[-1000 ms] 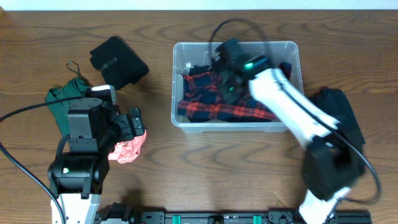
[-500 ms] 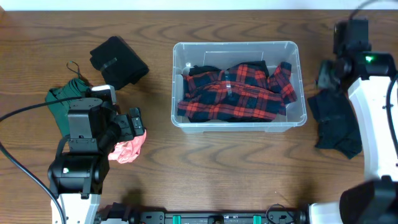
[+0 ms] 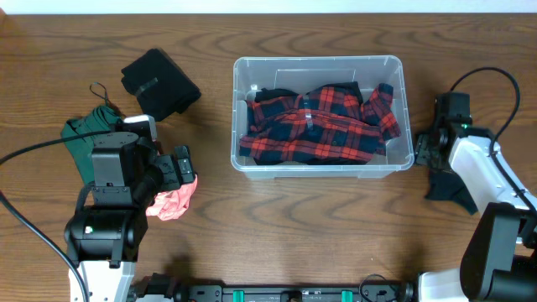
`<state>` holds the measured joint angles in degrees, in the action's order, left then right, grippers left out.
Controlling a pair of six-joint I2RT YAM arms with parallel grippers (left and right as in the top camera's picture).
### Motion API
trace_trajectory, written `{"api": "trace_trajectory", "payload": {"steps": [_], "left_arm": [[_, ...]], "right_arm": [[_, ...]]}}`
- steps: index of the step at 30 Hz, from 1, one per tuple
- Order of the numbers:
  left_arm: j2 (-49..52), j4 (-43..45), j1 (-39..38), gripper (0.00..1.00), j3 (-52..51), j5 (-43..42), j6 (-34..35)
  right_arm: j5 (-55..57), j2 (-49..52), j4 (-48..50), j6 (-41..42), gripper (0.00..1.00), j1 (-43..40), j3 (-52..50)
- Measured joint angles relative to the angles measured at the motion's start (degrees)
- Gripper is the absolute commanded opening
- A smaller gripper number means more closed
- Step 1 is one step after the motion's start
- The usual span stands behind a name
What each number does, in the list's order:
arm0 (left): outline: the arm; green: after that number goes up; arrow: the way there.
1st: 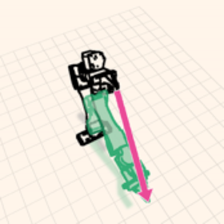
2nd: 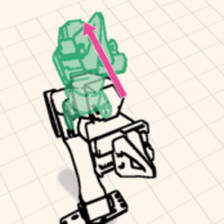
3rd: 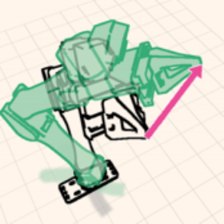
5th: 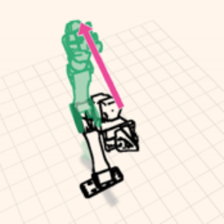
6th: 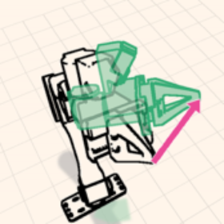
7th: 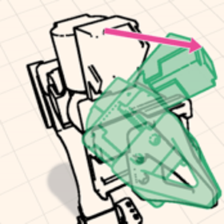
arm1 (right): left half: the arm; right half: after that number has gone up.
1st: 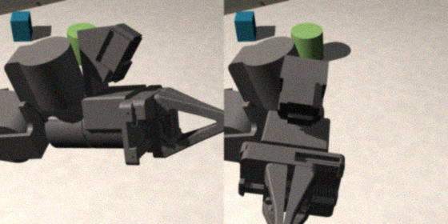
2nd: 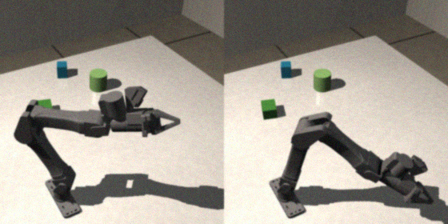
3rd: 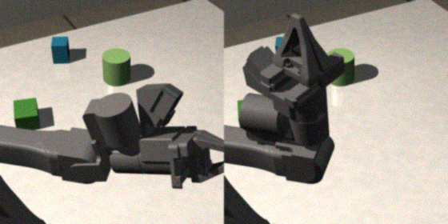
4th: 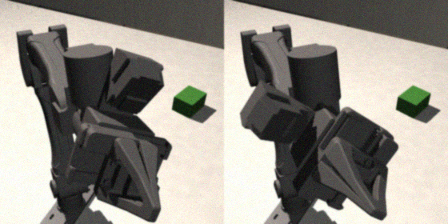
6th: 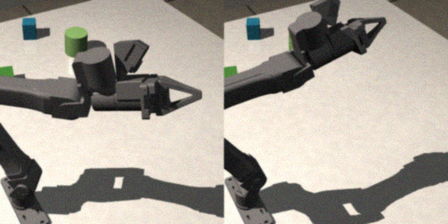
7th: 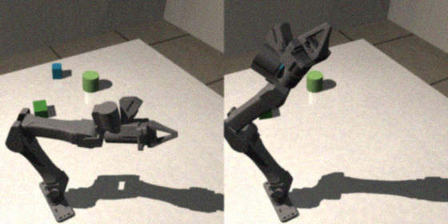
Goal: Pack container
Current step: 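Grasp the remaining dark garment on the right with the right gripper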
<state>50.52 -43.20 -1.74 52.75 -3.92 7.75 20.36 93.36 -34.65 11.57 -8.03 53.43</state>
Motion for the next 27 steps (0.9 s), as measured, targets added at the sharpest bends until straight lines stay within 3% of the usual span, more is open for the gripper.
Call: {"api": "trace_trajectory", "payload": {"steps": [8, 10, 11, 13, 15, 22, 27], "left_arm": [[0.0, 0.0, 0.0, 0.98, 0.0, 0.0, 0.0], [0.0, 0.0, 0.0, 0.98, 0.0, 0.0, 0.0], [0.0, 0.0, 0.0, 0.98, 0.0, 0.0, 0.0], [0.0, 0.0, 0.0, 0.98, 0.0, 0.0, 0.0], [0.0, 0.0, 0.0, 0.98, 0.0, 0.0, 0.0], [0.0, 0.0, 0.0, 0.98, 0.0, 0.0, 0.0], [0.0, 0.0, 0.0, 0.98, 0.0, 0.0, 0.0]], "right_arm": [[0.0, 1.6, 7.4, -5.6, 0.82, -1.3, -4.5], [-0.1, 3.1, 8.1, -6.8, 0.77, -1.3, -4.5], [0.0, 3.6, 8.3, -7.4, 0.69, -1.3, -4.4], [-0.2, 4.2, 9.1, -8.5, 0.42, -1.3, -4.3], [0.3, 4.9, 9.2, -8.9, 0.01, -1.3, -4.2], [0.7, 4.1, 5.4, -9.0, 0.01, -1.3, -2.8], [-1.0, -2.9, -1.9, -9.9, 0.01, -1.2, 1.4]]}}
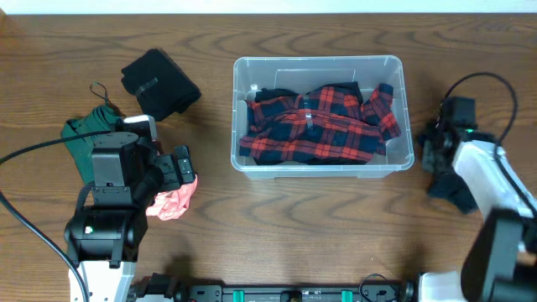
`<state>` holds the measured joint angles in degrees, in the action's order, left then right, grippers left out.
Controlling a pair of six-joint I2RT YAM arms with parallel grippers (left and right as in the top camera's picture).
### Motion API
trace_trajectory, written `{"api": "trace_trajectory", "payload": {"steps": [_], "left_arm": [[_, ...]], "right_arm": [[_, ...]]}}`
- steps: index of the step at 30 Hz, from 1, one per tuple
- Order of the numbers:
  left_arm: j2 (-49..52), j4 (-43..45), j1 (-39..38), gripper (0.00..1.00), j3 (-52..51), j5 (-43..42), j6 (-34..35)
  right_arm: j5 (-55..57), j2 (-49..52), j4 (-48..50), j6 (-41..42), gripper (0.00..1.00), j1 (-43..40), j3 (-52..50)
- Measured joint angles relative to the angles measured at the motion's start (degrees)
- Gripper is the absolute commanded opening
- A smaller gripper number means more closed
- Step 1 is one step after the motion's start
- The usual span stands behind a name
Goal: Pack container
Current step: 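Grasp the remaining dark garment on the right with the right gripper, then place the dark garment into the bin's back left area and release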
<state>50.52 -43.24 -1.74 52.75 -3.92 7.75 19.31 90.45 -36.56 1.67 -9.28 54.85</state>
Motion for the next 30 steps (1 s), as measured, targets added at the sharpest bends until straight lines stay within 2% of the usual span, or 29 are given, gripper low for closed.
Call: {"api": "trace_trajectory", "payload": {"steps": [5, 9, 12, 18, 25, 30], "left_arm": [[0.0, 0.0, 0.0, 0.98, 0.0, 0.0, 0.0], [0.0, 0.0, 0.0, 0.98, 0.0, 0.0, 0.0], [0.0, 0.0, 0.0, 0.98, 0.0, 0.0, 0.0], [0.0, 0.0, 0.0, 0.98, 0.0, 0.0, 0.0], [0.0, -0.4, 0.0, 0.98, 0.0, 0.0, 0.0], [0.0, -0.7, 0.0, 0.98, 0.0, 0.0, 0.0]], "right_arm": [[-0.1, -11.4, 1.3, -5.4, 0.01, 3.4, 8.9], [-0.4, -18.2, 4.4, -10.2, 0.01, 10.1, 13.2], [-3.5, -19.9, 6.6, -17.6, 0.01, 16.8, 13.9], [-9.9, -14.4, 11.8, -29.0, 0.01, 29.5, 13.9], [-10.2, -3.4, 24.3, -33.5, 0.01, 37.9, 13.8], [-10.1, 3.9, 28.6, -34.6, 0.01, 40.9, 13.8]]}}
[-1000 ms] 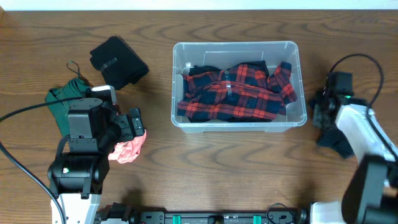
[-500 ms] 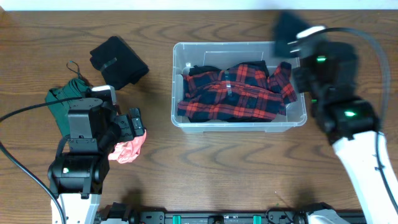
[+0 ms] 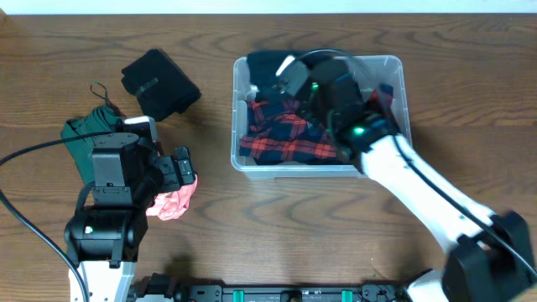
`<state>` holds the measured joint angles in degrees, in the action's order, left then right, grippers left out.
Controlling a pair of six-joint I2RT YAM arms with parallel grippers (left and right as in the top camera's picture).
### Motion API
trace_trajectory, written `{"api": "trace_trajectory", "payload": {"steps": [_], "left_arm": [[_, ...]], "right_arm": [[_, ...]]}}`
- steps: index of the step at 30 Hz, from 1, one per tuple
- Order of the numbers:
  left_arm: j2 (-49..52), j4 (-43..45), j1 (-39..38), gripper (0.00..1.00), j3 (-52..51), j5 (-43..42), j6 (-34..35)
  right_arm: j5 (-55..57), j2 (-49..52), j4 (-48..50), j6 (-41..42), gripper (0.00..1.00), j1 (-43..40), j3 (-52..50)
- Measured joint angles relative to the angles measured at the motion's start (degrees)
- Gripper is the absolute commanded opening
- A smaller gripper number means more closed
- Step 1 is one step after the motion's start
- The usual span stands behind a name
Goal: Pack container
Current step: 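Place the dark garment into the bin's back left area and release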
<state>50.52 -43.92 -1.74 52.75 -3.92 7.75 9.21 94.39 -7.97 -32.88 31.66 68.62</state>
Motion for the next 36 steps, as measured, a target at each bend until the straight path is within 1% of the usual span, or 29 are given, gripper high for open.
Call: {"api": "trace_trajectory", "payload": {"steps": [5, 6, 7, 8, 9, 10, 12, 15, 18, 20, 22, 23, 24, 26, 28, 31, 34, 36], "left_arm": [[0.0, 0.0, 0.0, 0.98, 0.0, 0.0, 0.0], [0.0, 0.0, 0.0, 0.98, 0.0, 0.0, 0.0], [0.0, 0.0, 0.0, 0.98, 0.0, 0.0, 0.0], [0.0, 0.0, 0.0, 0.98, 0.0, 0.0, 0.0], [0.0, 0.0, 0.0, 0.98, 0.0, 0.0, 0.0], [0.0, 0.0, 0.0, 0.98, 0.0, 0.0, 0.0], [0.0, 0.0, 0.0, 0.98, 0.0, 0.0, 0.0], [0.0, 0.0, 0.0, 0.98, 0.0, 0.0, 0.0], [0.0, 0.0, 0.0, 0.98, 0.0, 0.0, 0.0], [0.0, 0.0, 0.0, 0.98, 0.0, 0.0, 0.0], [0.0, 0.0, 0.0, 0.98, 0.0, 0.0, 0.0], [0.0, 0.0, 0.0, 0.98, 0.0, 0.0, 0.0], [0.0, 0.0, 0.0, 0.98, 0.0, 0.0, 0.0], [0.0, 0.0, 0.0, 0.98, 0.0, 0.0, 0.0], [0.0, 0.0, 0.0, 0.98, 0.0, 0.0, 0.0], [0.0, 0.0, 0.0, 0.98, 0.0, 0.0, 0.0], [0.0, 0.0, 0.0, 0.98, 0.0, 0.0, 0.0], [0.0, 0.0, 0.0, 0.98, 0.0, 0.0, 0.0]], "right_arm": [[-1.3, 6.8, 0.3, -0.4, 0.02, 1.2, 0.0], [-1.6, 7.9, 0.4, -0.4, 0.12, 1.4, 0.0], [-1.6, 8.8, 0.3, -0.2, 0.46, 1.6, 0.0], [-1.5, 9.6, 0.4, -0.1, 0.69, 1.9, 0.0], [-1.2, 10.1, 0.6, 0.1, 0.84, 2.2, 0.0], [-0.8, 10.2, 0.6, 0.3, 0.87, 2.6, 0.0], [0.8, 9.8, 0.9, 0.7, 0.86, 3.5, 0.0], [2.5, 7.1, 1.1, 0.5, 0.73, 4.4, 0.0], [3.2, 2.4, 2.4, 0.7, 0.67, 4.6, 0.7], [3.4, -0.6, 3.9, 0.6, 0.59, 4.6, 1.8], [3.5, -3.0, 4.6, 1.2, 0.46, 4.6, 3.3], [3.5, -3.5, 4.5, 1.7, 0.36, 4.5, 3.7], [3.5, -3.6, 4.1, 2.9, 0.25, 4.4, 4.2], [3.4, -2.3, 2.7, 6.2, 0.10, 4.2, 4.5], [3.4, 1.0, 1.3, 9.7, 0.09, 3.7, 4.5], [2.4, 8.7, -0.2, 14.1, 0.14, 2.6, 4.5], [0.7, 16.9, -0.3, 16.3, 0.14, 2.1, 4.3], [0.9, 18.6, 0.0, 17.1, 0.13, 2.1, 4.9]]}}
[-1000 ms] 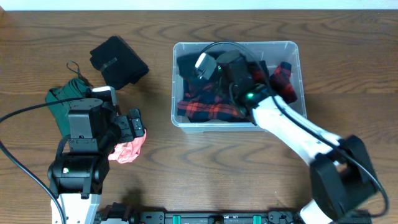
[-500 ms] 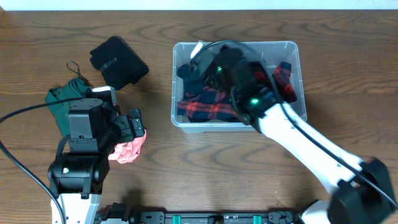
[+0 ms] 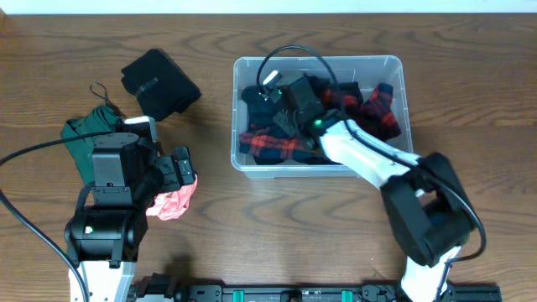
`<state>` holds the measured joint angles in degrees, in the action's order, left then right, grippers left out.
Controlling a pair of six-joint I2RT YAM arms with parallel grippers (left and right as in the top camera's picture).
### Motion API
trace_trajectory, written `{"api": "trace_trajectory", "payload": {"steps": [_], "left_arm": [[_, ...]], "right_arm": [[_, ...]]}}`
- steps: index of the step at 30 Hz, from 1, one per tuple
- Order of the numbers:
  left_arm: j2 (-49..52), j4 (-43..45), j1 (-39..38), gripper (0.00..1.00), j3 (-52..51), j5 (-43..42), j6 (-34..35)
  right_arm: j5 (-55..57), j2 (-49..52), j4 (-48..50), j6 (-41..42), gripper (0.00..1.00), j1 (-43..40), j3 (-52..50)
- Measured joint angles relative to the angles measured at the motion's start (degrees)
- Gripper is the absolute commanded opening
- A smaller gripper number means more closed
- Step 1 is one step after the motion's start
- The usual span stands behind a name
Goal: Pack container
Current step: 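Place the dark garment into the bin's back left area and release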
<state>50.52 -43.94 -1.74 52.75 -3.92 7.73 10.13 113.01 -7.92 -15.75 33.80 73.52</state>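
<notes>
The clear plastic container (image 3: pixel 404 101) stands mid-table with a red plaid shirt (image 3: pixel 377 113) in it. My right gripper (image 3: pixel 275 102) reaches down into the container's left half, pressed against a dark garment (image 3: pixel 254 96) lying on the plaid. Its jaws are hidden by the wrist and the cloth. My left gripper (image 3: pixel 181 165) hangs at the left, just over a pink cloth (image 3: pixel 171 203) on the table. Whether it grips that cloth cannot be told.
A black folded garment (image 3: pixel 159 81) lies on the table at the back left. A green cloth with a cord (image 3: pixel 84 132) sits partly under the left arm. The right arm's cable (image 3: pixel 289 52) loops over the container's back rim.
My right gripper has gone lower and further left inside the container. The dark garment that hung over the back left corner now lies in the left half on the plaid shirt.
My right gripper was at a dark garment on the table right of the container, and stayed there a moment later. Then it was over the container with that garment, and the table spot was bare. Now the garment is down inside. The left arm never moved.
</notes>
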Motion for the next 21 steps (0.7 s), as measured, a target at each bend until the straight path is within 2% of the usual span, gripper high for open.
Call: {"api": "trace_trajectory", "payload": {"steps": [6, 9, 10, 17, 21], "left_arm": [[0.0, 0.0, 0.0, 0.98, 0.0, 0.0, 0.0], [0.0, -1.4, 0.5, 0.98, 0.1, -0.1, 0.2], [0.0, -2.3, 1.3, 0.98, 0.2, -0.2, 0.4], [4.3, -10.2, 18.4, 0.98, 0.7, -0.6, 5.5], [13.7, -9.6, 29.4, 0.98, 0.7, -3.4, 7.4]], "right_arm": [[0.5, -2.3, -2.1, 1.6, 0.15, 0.0, 0.1], [1.9, -7.7, -5.2, 3.0, 0.33, -0.4, -1.0], [2.2, -10.3, -6.3, 3.3, 0.34, -1.0, -1.3], [3.8, -27.5, -15.7, 5.3, 0.44, -13.1, -1.0], [4.4, -30.1, -23.4, 7.8, 0.46, -19.3, -0.9]]}}
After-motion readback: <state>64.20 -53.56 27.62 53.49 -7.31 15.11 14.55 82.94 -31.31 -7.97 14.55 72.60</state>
